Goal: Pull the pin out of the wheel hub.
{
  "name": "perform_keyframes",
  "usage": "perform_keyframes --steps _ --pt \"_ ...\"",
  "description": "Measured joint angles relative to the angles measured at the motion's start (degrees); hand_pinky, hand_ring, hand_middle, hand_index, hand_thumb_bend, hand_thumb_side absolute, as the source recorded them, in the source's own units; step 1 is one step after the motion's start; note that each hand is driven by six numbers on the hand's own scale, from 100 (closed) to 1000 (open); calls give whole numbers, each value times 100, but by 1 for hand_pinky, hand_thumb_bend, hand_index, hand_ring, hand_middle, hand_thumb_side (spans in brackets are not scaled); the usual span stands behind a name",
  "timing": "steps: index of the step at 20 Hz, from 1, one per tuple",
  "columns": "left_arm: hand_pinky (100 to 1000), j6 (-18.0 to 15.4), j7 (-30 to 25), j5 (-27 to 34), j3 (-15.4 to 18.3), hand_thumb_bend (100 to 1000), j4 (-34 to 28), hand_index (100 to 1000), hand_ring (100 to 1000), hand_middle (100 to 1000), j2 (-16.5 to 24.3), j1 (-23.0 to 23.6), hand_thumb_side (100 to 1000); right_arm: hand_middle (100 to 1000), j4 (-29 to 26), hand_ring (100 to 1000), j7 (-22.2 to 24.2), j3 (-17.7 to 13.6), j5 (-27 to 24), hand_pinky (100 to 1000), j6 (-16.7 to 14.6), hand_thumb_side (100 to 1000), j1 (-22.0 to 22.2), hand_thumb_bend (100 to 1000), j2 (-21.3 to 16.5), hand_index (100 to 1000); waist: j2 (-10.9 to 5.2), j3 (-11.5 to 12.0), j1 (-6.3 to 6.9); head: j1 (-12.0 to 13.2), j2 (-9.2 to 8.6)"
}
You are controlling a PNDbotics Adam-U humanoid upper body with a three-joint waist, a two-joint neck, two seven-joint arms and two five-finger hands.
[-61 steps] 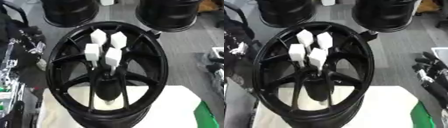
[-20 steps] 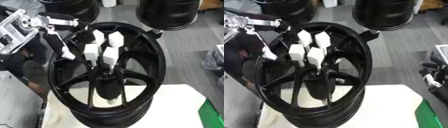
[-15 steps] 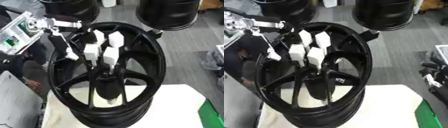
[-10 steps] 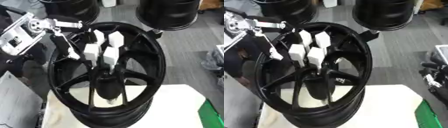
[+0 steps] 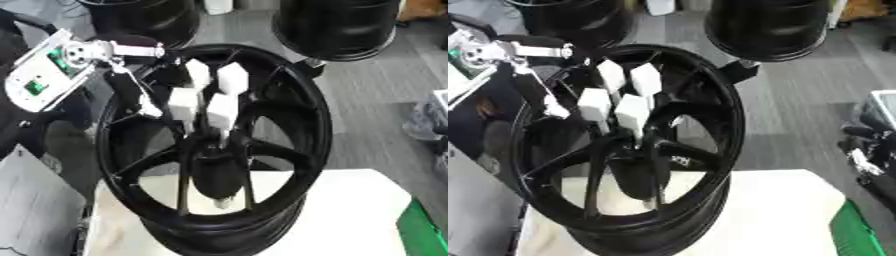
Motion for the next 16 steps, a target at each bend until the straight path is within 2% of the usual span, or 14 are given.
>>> perform_keyframes --steps 11,12,16 --pt "653 80 48 15 -37 444 33 690 560 563 -77 0 148 760 1 732 3 0 0 791 -1 426 -1 100 0 938 0 13 -1 0 1" --pt "644 83 49 24 -39 409 33 674 546 546 -98 -1 131 760 1 732 3 0 0 791 -1 426 -1 100 0 938 0 14 -1 0 1" --pt "623 147 106 48 -64 362 33 637 513 509 -142 -15 100 760 1 732 7 0 0 791 -2 427 -1 100 2 939 0 17 -3 0 2"
